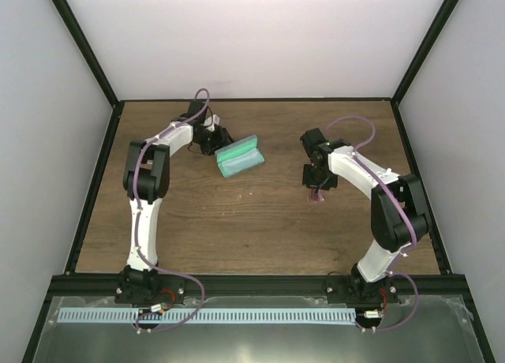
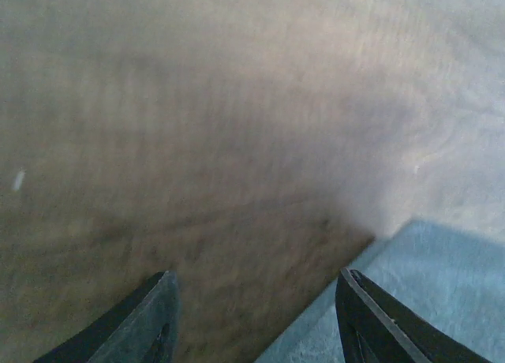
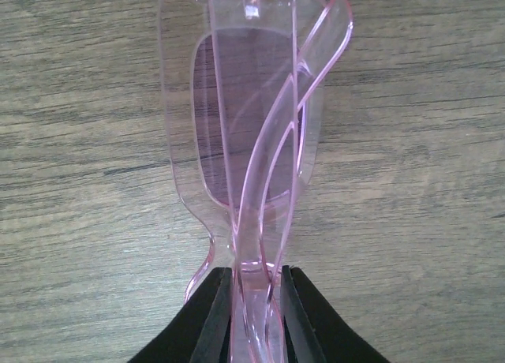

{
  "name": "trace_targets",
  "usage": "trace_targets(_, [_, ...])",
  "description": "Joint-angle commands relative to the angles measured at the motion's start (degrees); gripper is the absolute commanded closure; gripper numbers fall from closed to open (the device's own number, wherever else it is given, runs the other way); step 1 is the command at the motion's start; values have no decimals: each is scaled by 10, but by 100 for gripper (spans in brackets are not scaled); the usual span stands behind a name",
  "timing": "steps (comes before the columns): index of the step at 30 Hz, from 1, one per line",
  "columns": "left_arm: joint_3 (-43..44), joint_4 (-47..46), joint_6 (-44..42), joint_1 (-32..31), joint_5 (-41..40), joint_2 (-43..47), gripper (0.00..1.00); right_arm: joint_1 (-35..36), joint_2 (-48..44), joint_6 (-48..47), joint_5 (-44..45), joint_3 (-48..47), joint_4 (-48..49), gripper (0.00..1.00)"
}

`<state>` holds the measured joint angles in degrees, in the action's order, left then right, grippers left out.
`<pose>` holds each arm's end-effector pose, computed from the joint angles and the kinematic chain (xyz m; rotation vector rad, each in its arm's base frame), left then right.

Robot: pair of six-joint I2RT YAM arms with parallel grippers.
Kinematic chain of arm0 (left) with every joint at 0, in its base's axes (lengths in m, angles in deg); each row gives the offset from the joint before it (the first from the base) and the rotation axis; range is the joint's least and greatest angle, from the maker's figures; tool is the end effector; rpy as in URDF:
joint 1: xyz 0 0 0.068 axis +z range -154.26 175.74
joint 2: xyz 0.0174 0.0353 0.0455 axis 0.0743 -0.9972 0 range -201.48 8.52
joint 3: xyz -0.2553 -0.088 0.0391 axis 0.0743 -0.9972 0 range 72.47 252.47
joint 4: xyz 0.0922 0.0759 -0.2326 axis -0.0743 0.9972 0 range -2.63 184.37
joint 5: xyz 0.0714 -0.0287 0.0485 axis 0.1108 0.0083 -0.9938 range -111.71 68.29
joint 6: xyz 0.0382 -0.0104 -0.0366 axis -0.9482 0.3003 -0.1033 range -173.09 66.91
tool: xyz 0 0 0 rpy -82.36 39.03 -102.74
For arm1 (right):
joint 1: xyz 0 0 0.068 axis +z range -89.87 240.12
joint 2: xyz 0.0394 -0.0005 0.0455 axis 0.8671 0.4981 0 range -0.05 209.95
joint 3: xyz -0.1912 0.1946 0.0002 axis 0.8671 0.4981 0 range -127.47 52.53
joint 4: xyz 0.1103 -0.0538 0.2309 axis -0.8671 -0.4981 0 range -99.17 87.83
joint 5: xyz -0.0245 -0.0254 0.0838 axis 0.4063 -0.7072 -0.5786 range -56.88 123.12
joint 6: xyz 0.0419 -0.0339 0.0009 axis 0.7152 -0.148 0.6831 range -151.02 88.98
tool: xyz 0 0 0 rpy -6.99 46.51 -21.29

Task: Organize the sunglasses
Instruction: Adjust the sunglasses case at the center of the board, then place the sunglasses in the sunglasses case.

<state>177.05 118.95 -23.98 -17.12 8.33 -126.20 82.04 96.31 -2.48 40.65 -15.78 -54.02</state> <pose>0.4810 -0.1281 0.1377 -0.2025 2.7194 -0.9270 0.2920 0.1125 0.2060 0.1860 2.9199 -0.0641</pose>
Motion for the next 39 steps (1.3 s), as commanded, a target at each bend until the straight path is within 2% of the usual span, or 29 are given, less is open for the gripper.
trace_targets(1, [-124, 38, -30, -13, -27, 45, 43, -1, -6, 2, -13, -6, 13, 82])
trace_targets(6, [-211, 17, -35, -53, -17, 100, 42, -2, -13, 8, -44, 9, 31, 82])
trace_targets(9, [-229, 14, -33, -81, -18, 110, 42, -2, -18, 7, -56, 13, 37, 82])
trace_targets(13, [-235, 24, -35, -84, -33, 117, 42, 0, -11, 2, -59, -2, 37, 82])
trace_targets(20, [-241, 39, -43, -81, -18, 142, 40, 24, 64, 45, -74, -107, 29, 82])
trace_targets(25, [-267, 34, -53, -81, -19, 167, 40, 52, 126, 96, -155, -173, 53, 82])
trace_targets(30, [-280, 38, -58, -81, -26, 160, 40, 83, 196, 131, -168, -253, 31, 82])
trace_targets(39, [-290, 23, -60, -81, -29, 154, 40, 127, 261, 185, -183, -317, 14, 81])
